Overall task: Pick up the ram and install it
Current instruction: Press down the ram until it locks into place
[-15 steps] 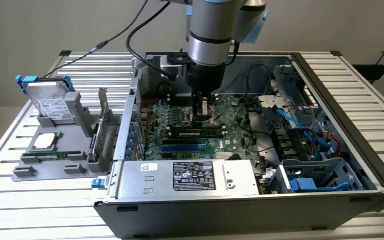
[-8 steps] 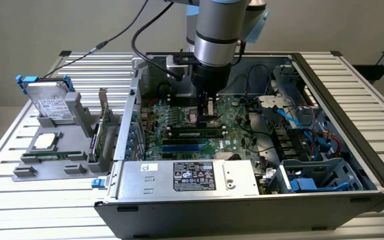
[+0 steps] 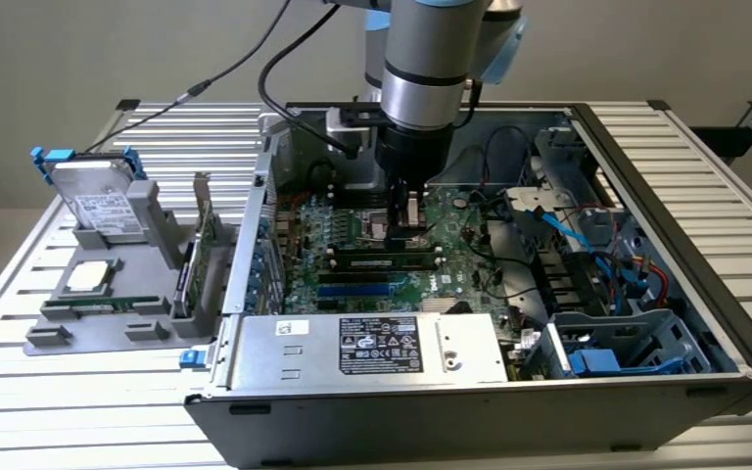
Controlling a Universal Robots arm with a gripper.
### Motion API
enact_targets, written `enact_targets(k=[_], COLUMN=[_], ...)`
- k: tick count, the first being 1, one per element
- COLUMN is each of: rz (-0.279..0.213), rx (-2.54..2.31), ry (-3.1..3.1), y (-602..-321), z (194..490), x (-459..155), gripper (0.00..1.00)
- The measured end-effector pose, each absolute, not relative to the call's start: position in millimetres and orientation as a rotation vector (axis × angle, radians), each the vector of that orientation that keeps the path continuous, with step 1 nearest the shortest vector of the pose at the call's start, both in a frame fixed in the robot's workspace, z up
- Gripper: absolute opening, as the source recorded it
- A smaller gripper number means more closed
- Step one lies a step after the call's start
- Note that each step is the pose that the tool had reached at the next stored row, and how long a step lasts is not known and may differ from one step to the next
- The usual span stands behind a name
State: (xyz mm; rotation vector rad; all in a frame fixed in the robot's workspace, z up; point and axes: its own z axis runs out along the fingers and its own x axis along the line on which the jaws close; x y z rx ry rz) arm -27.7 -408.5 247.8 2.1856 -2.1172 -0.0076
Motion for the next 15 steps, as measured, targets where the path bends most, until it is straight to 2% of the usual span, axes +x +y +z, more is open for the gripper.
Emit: enact_targets(k=[15], rz=[0.001], rx=[2.126], ry=[-2.175], y=[-408.5], z=[247.8], x=[-30.5], gripper=[0.10])
